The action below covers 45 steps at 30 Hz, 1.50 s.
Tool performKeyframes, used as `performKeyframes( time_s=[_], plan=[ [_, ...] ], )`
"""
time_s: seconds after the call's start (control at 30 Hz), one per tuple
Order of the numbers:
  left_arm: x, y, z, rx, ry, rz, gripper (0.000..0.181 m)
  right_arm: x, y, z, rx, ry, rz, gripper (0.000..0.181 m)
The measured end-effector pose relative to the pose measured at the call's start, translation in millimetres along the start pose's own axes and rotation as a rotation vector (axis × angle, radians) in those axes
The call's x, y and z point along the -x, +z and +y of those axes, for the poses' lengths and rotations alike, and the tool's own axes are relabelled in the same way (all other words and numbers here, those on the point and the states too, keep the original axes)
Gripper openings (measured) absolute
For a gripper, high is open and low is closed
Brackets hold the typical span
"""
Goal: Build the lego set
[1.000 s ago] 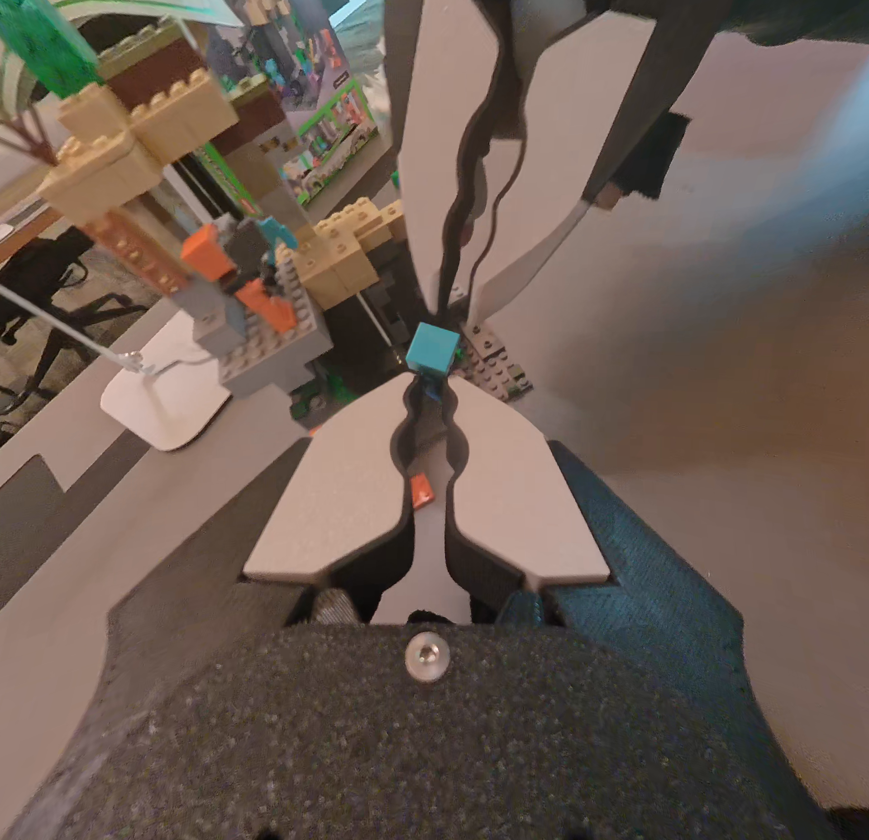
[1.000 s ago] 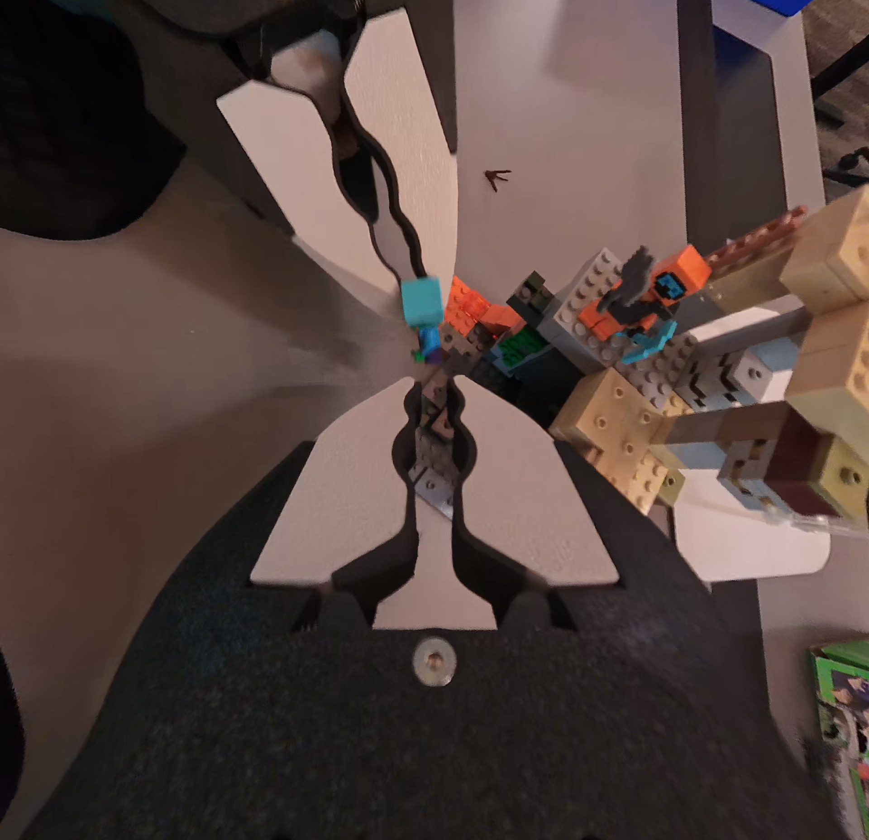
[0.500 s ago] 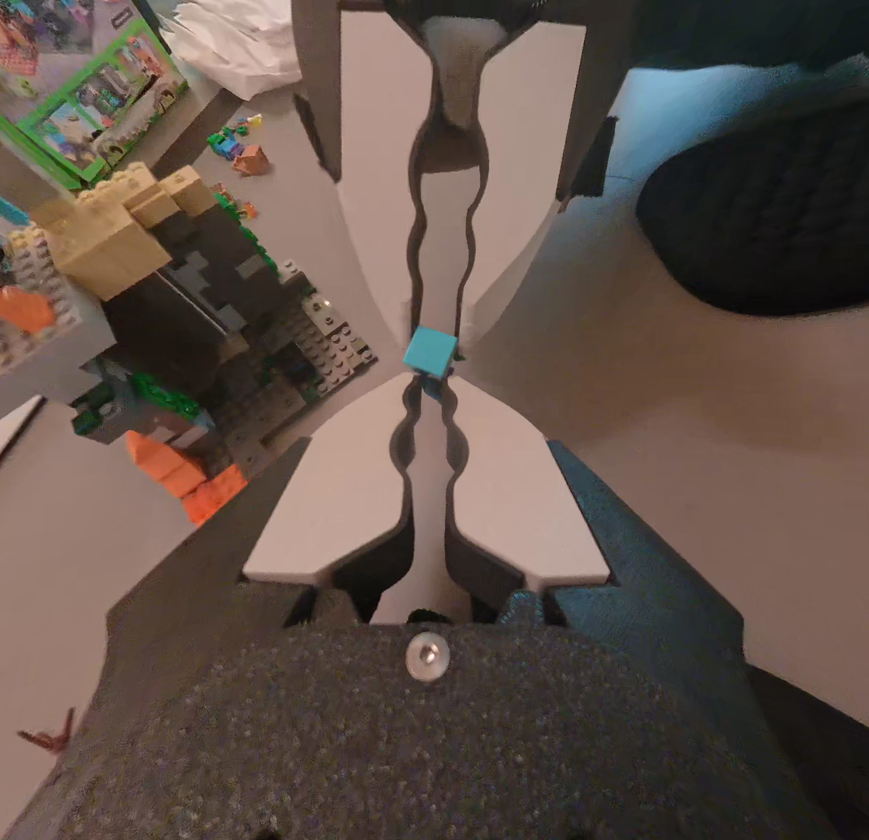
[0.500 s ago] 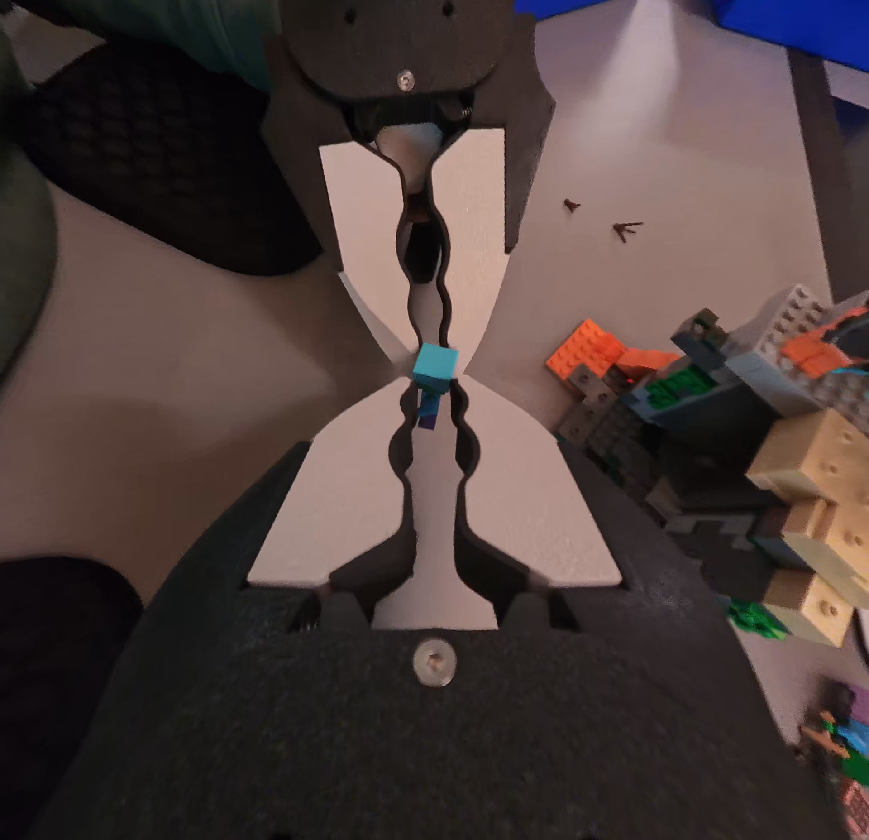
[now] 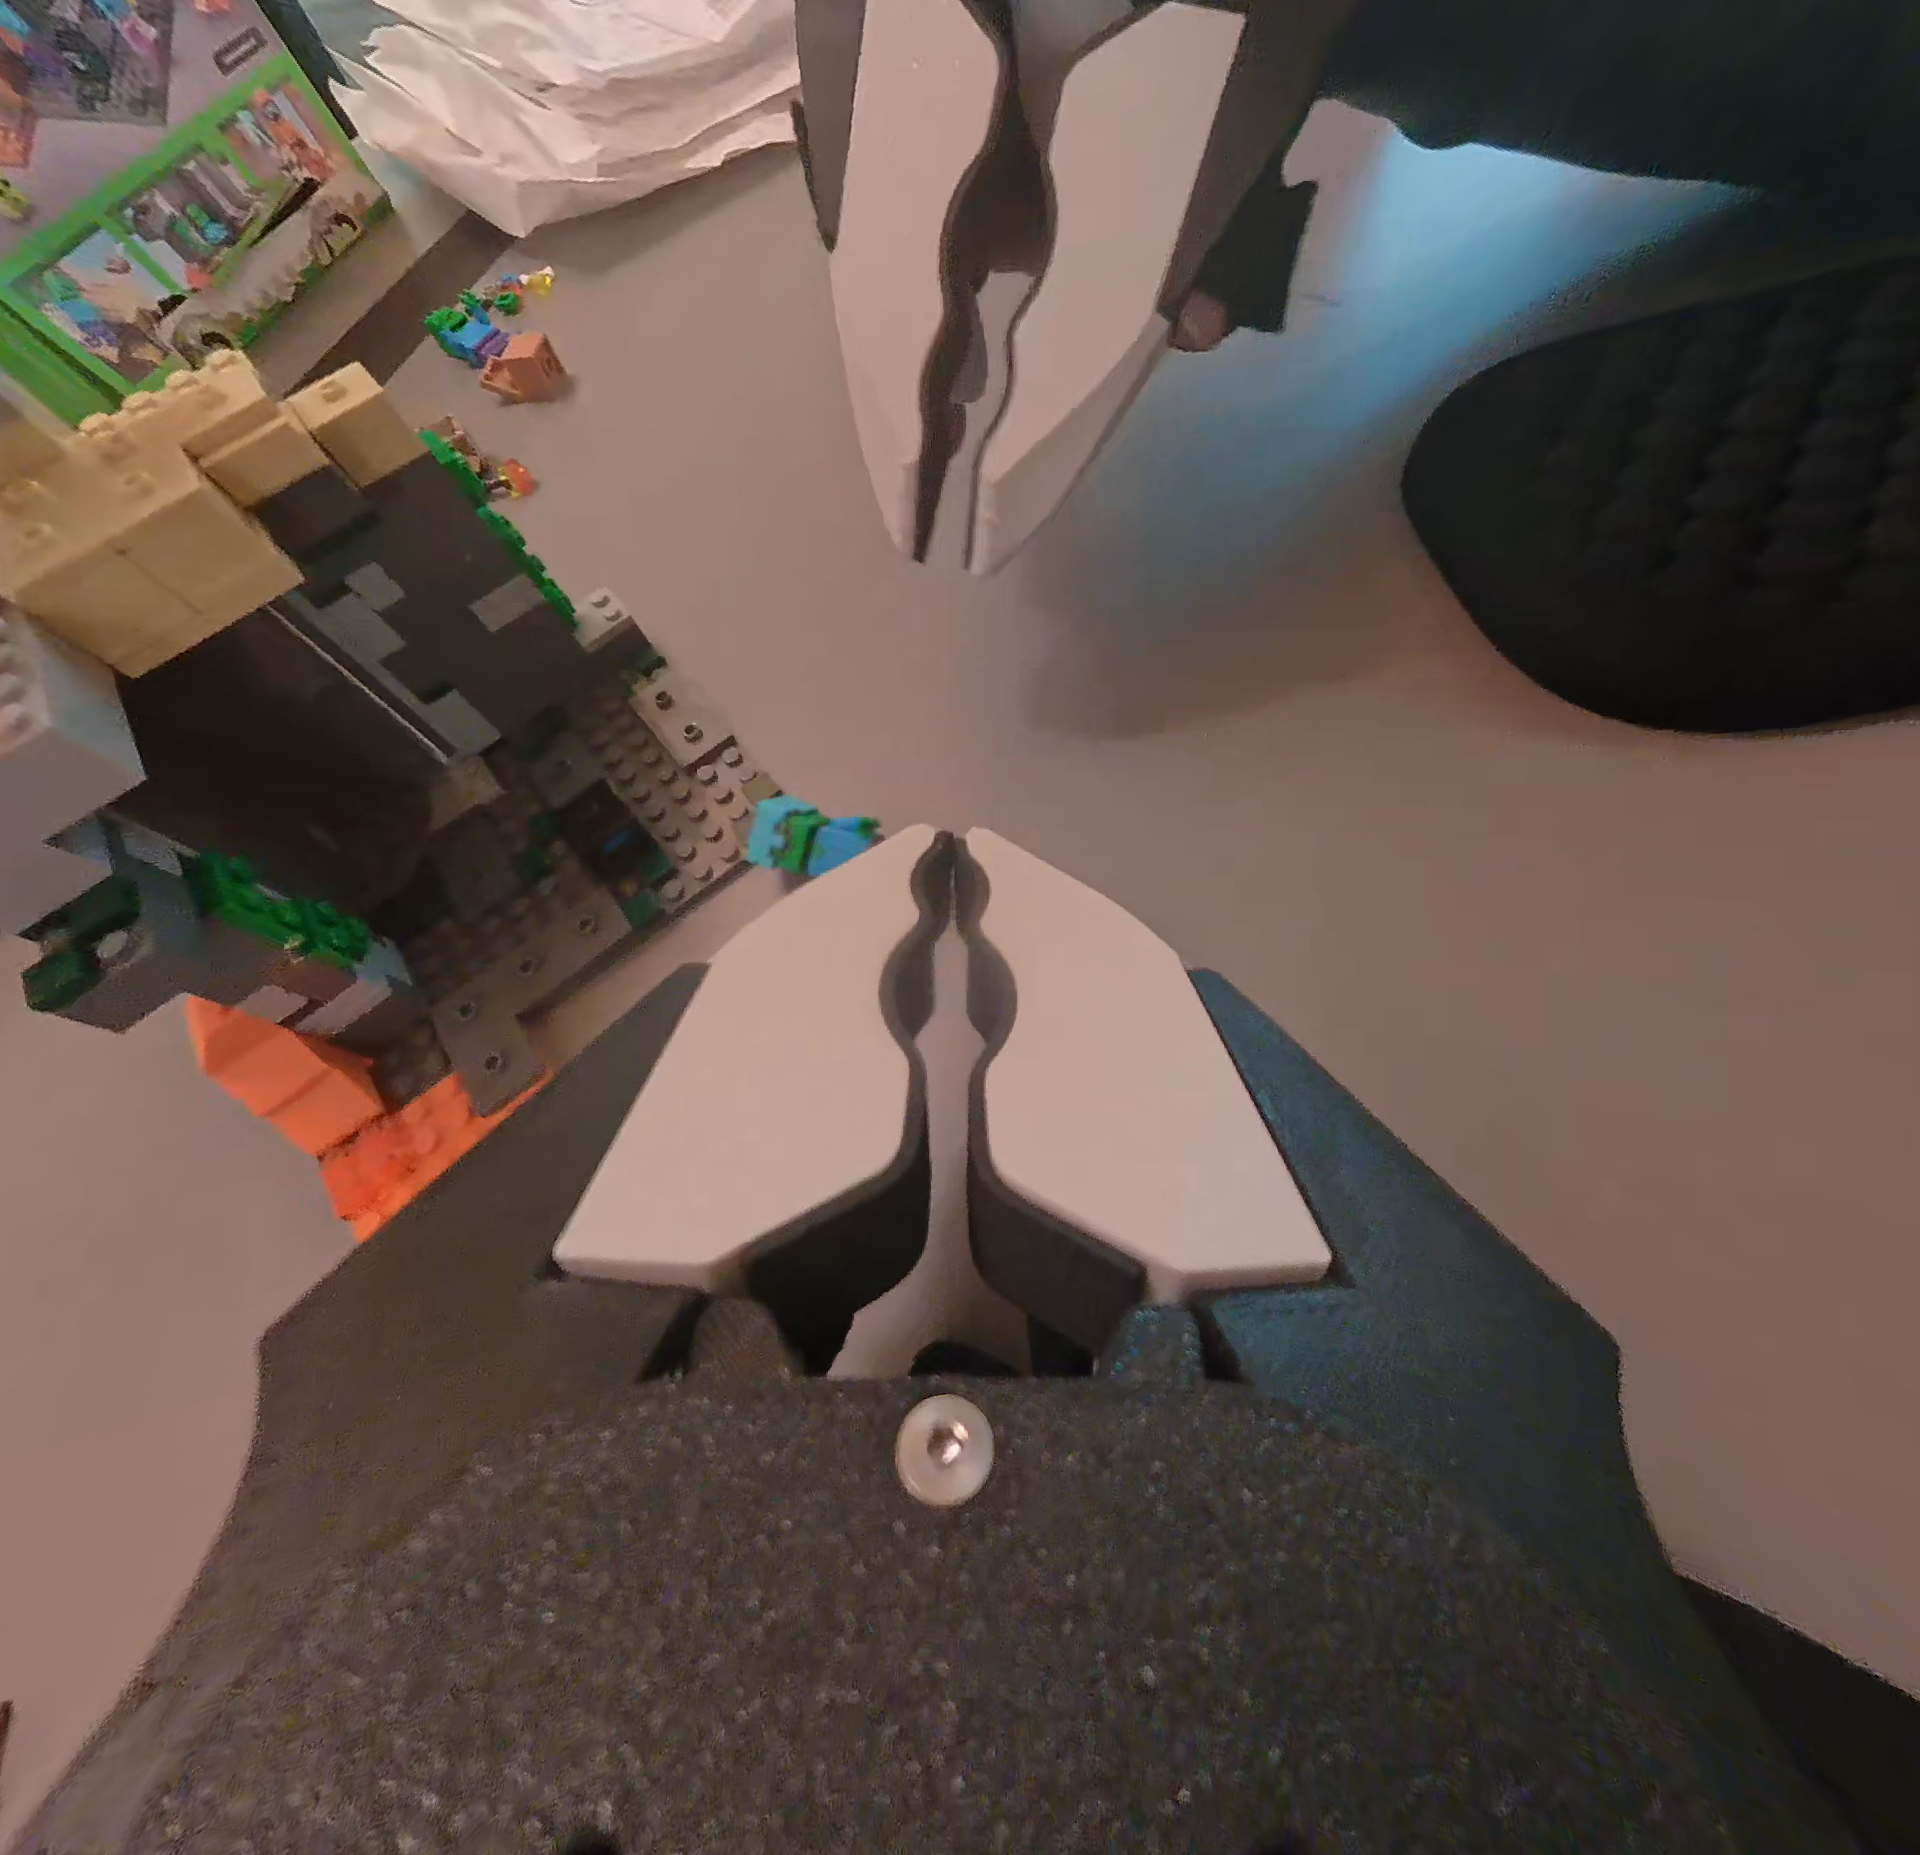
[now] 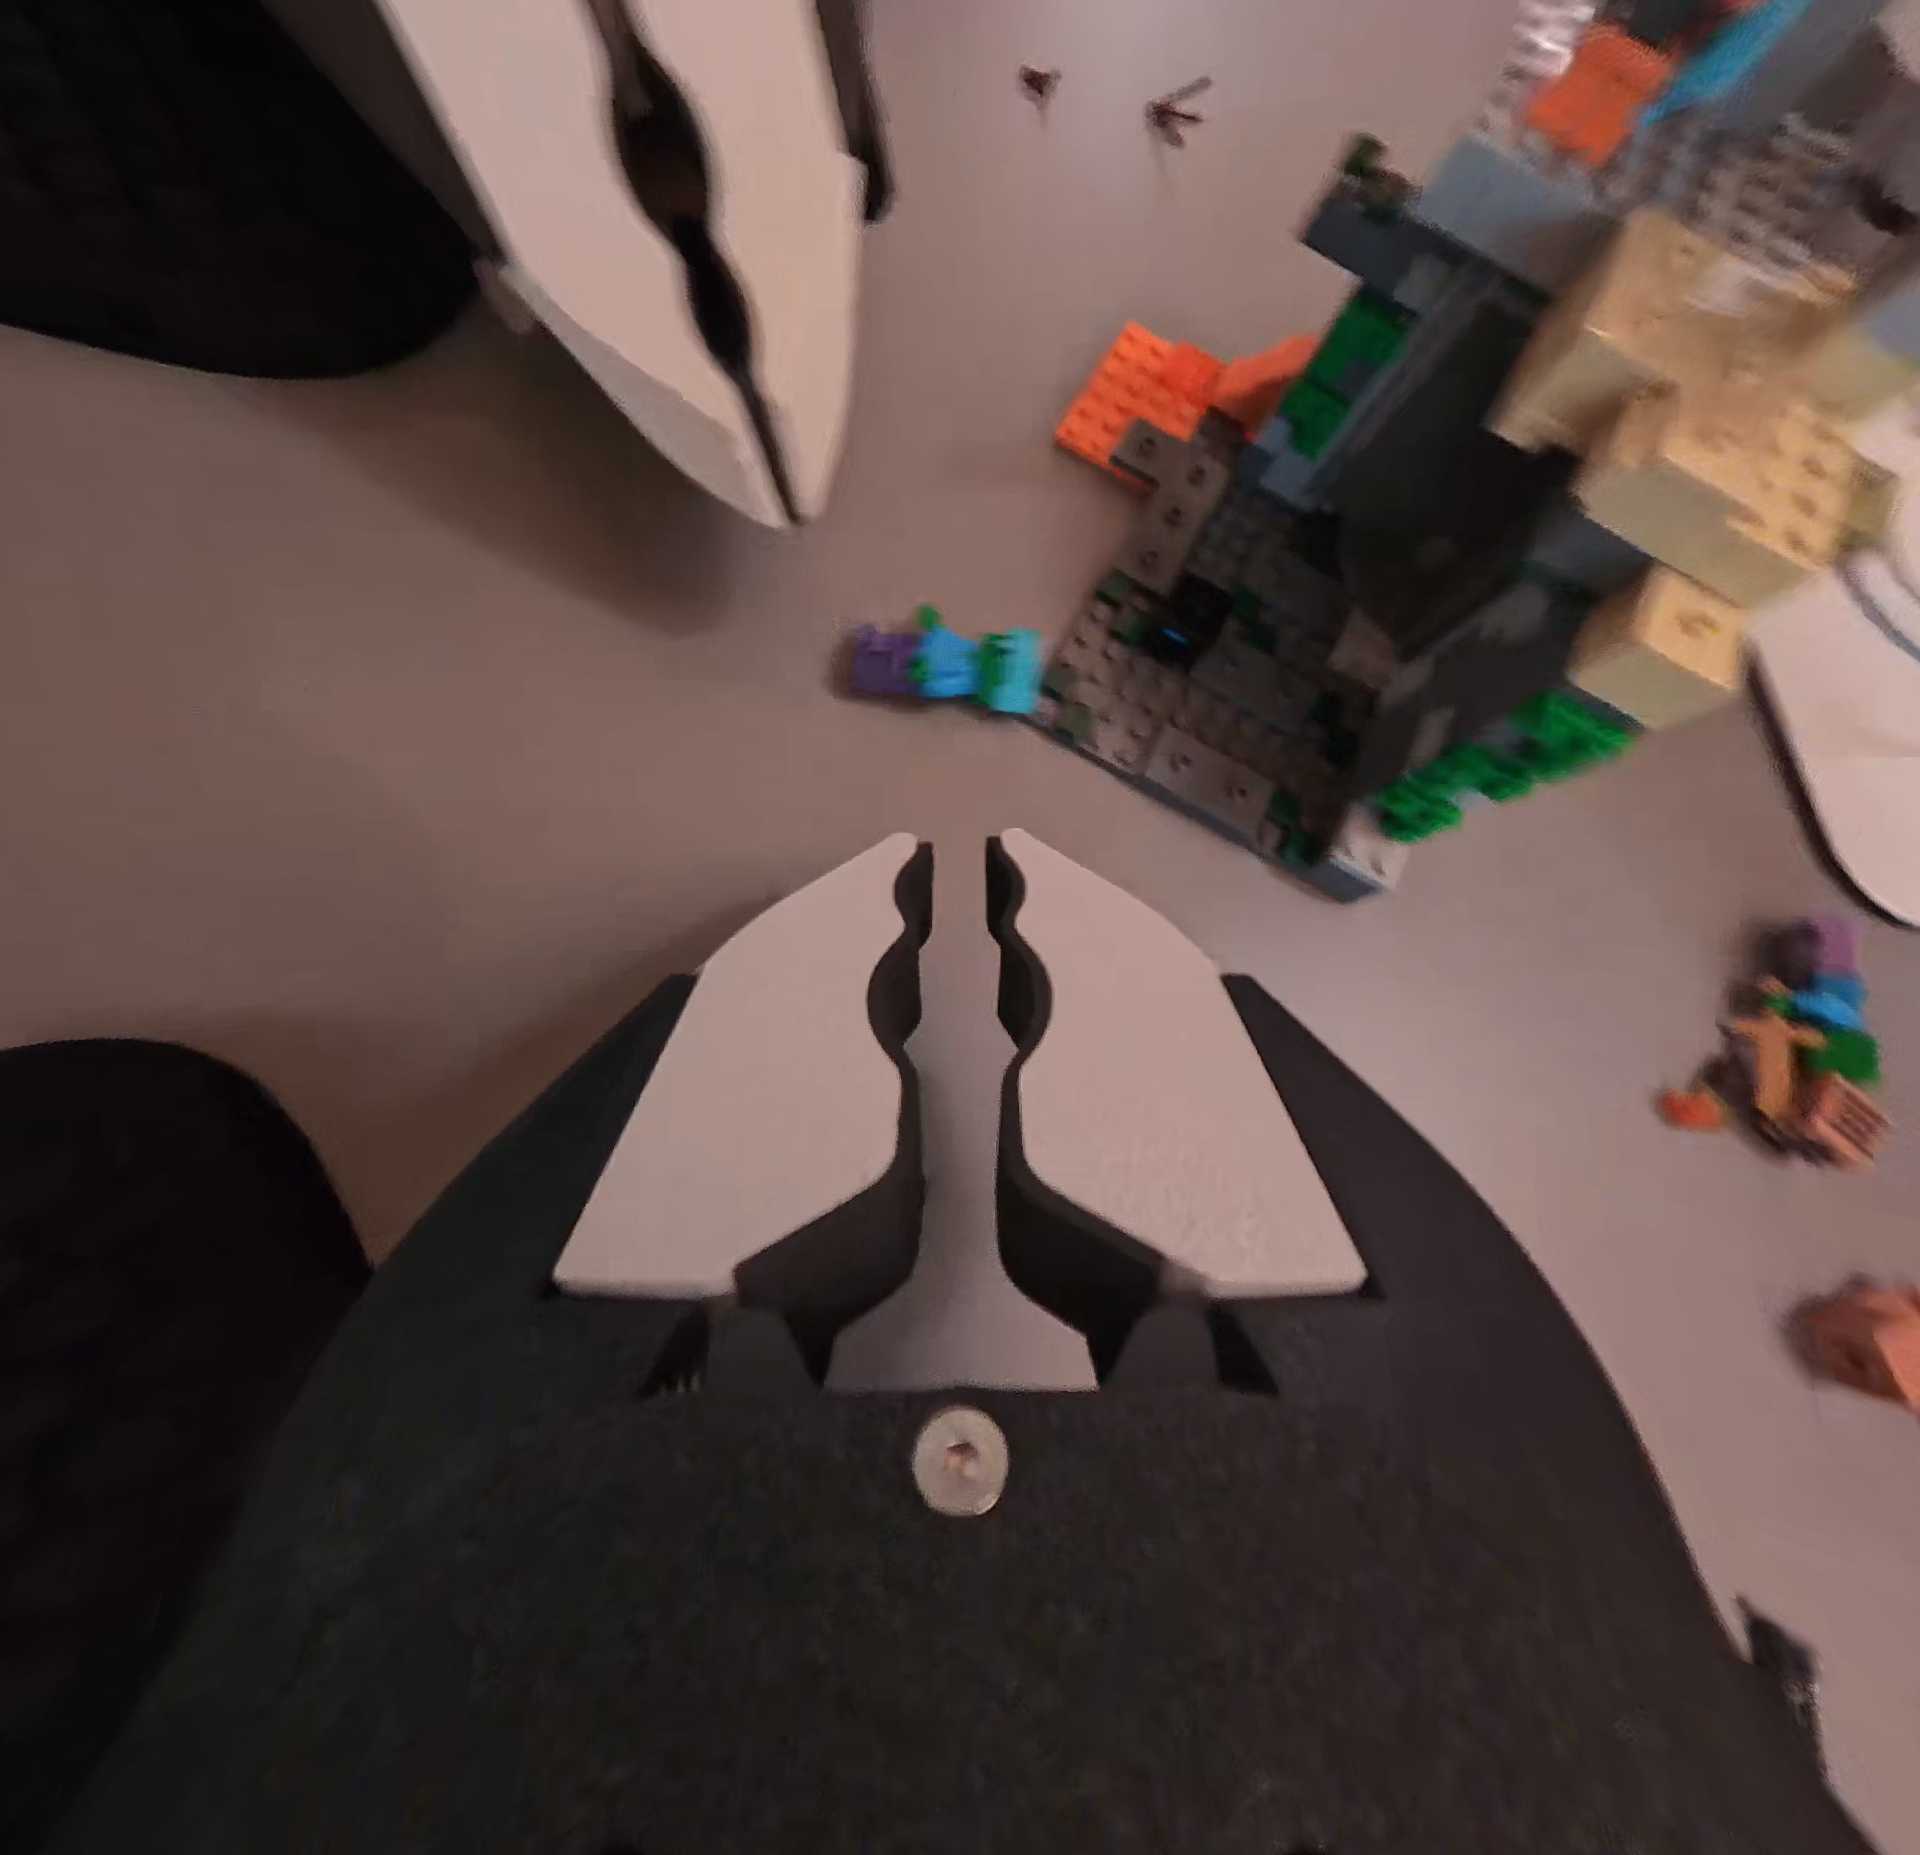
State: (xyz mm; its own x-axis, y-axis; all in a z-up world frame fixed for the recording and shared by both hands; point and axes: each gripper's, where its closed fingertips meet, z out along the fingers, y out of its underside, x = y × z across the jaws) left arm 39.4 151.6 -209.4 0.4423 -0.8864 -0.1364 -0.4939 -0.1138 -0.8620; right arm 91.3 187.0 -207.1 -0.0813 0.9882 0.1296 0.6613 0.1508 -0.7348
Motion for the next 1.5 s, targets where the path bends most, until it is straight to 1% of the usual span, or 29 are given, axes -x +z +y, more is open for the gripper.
performKeyframes(
  time_s=[0.03,0.07,0.13,0.2,0.27,0.37,0.43,0.5,0.6,0.7,0.87,0.97,1.0,1.17,1.33,1.5],
  plan=[
    [0.4,-0.3,-0.7,-0.004,-0.003,-0.001,0.000,-12.4,-4.2,4.3,-0.004,0.028,0.052,0.009],
    [1.2,-0.8,-1.0,-0.008,-0.009,-0.004,0.000,-29.4,-10.4,9.4,-0.008,0.067,0.117,0.010],
    [4.2,-1.8,-0.5,-0.015,-0.020,-0.022,0.000,-78.6,-29.3,26.1,-0.005,0.187,0.306,0.013],
    [6.7,-2.7,-0.5,-0.026,-0.028,-0.037,0.000,-127.4,-48.8,51.8,0.015,0.375,0.459,0.024],
    [7.5,-2.7,-0.4,-0.030,-0.036,-0.041,0.000,-161.6,-56.2,74.1,0.012,0.558,0.511,0.032],
    [7.2,-3.3,0.7,-0.032,-0.036,-0.047,0.000,-192.0,-51.7,99.8,0.039,0.686,0.563,0.037],
    [6.7,-5.2,1.9,-0.036,-0.039,-0.051,0.000,-198.3,-43.1,106.3,0.053,0.721,0.559,0.038],
    [6.3,-6.5,4.0,-0.039,-0.050,-0.050,0.000,-203.0,-35.9,113.3,0.092,0.722,0.577,0.039],
    [6.6,-6.9,4.0,-0.047,-0.061,-0.042,0.000,-210.1,-28.2,118.1,0.112,0.732,0.590,0.039],
    [5.8,-6.8,3.3,-0.053,-0.063,-0.034,0.000,-217.9,-27.1,119.0,0.125,0.743,0.601,0.038],
    [4.8,-8.6,2.4,-0.066,-0.067,-0.027,0.000,-225.2,-24.8,122.5,0.175,0.718,0.626,0.031],
    [4.6,-9.2,2.3,-0.070,-0.070,-0.024,0.000,-224.8,-23.1,121.3,0.184,0.705,0.614,0.026],
    [4.4,-9.2,2.3,-0.071,-0.069,-0.023,0.000,-224.5,-22.6,120.9,0.189,0.701,0.610,0.022],
    [2.9,-9.2,2.6,-0.068,-0.062,-0.021,0.000,-224.1,-23.2,121.2,0.205,0.679,0.614,0.018],
    [3.0,-10.3,2.8,-0.071,-0.060,-0.027,0.000,-218.4,-26.2,120.7,0.168,0.652,0.639,0.017],
    [4.6,-10.6,2.3,-0.076,-0.065,-0.036,0.000,-199.8,-32.8,109.9,0.047,0.590,0.654,0.017]
  ],
)
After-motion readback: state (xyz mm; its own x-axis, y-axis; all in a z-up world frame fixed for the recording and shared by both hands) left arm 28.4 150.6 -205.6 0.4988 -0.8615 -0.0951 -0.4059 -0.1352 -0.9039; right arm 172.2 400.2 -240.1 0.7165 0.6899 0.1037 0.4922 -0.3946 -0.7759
